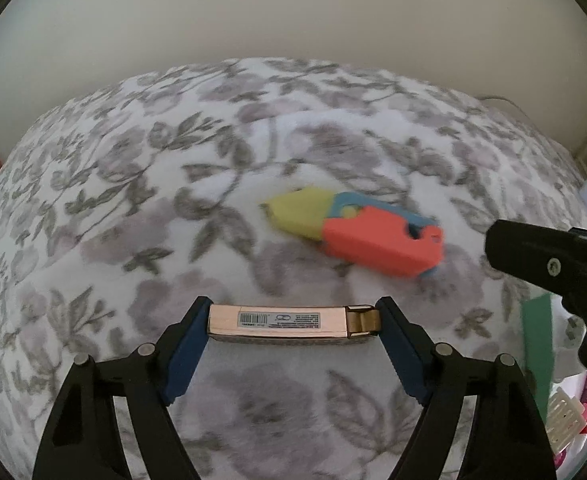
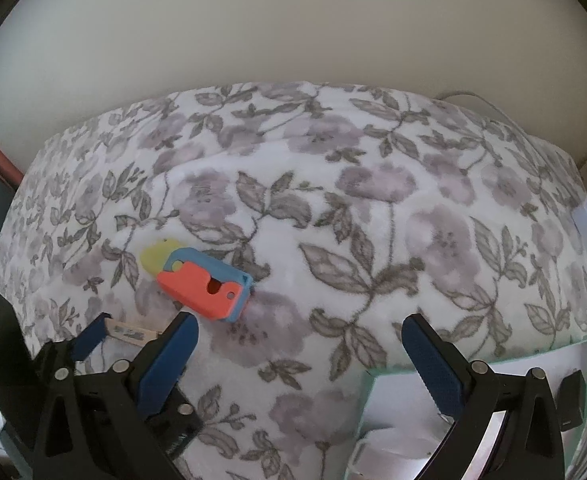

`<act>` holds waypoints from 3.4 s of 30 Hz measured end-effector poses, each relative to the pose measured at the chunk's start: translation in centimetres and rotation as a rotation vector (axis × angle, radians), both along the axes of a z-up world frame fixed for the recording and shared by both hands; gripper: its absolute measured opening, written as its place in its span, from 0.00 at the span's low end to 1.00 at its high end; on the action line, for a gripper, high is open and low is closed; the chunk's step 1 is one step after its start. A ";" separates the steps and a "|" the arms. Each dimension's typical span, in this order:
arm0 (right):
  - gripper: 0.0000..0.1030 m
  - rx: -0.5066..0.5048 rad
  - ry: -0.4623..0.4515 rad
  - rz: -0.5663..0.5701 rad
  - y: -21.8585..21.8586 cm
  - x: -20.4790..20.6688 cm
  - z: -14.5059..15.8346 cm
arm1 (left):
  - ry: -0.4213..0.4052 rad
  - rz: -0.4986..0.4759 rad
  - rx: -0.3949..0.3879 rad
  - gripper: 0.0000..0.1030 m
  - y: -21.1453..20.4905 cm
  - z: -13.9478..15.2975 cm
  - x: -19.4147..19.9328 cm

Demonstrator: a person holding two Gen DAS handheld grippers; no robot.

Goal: Organize rigid objects
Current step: 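Grasp the gold harmonica with left tool while right grasps the toy knife, then carry harmonica and toy knife over the tray and open both tools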

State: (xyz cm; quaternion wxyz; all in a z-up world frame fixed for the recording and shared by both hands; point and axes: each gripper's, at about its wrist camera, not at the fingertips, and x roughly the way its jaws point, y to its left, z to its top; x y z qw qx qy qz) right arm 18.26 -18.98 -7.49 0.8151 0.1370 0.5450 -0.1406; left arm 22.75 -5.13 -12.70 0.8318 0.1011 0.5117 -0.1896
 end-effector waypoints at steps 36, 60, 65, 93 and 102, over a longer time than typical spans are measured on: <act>0.76 -0.044 0.062 0.182 6.3 7.2 -5.4 | 0.062 0.241 0.028 0.81 8.5 -0.5 3.2; 0.76 0.063 0.007 0.090 5.1 -4.7 0.6 | 0.081 0.244 0.101 0.80 7.4 3.8 -3.9; 0.76 0.058 -0.043 0.051 5.3 -7.0 2.6 | 0.035 0.234 0.074 0.80 6.8 7.3 -6.2; 0.76 -0.006 -0.176 -0.330 -5.9 -24.0 7.5 | -0.123 0.058 -0.009 0.80 -4.9 15.6 -18.0; 0.76 -0.029 -0.119 -0.467 -10.6 -26.9 5.7 | -0.086 -0.023 -0.027 0.80 -9.2 13.9 -19.9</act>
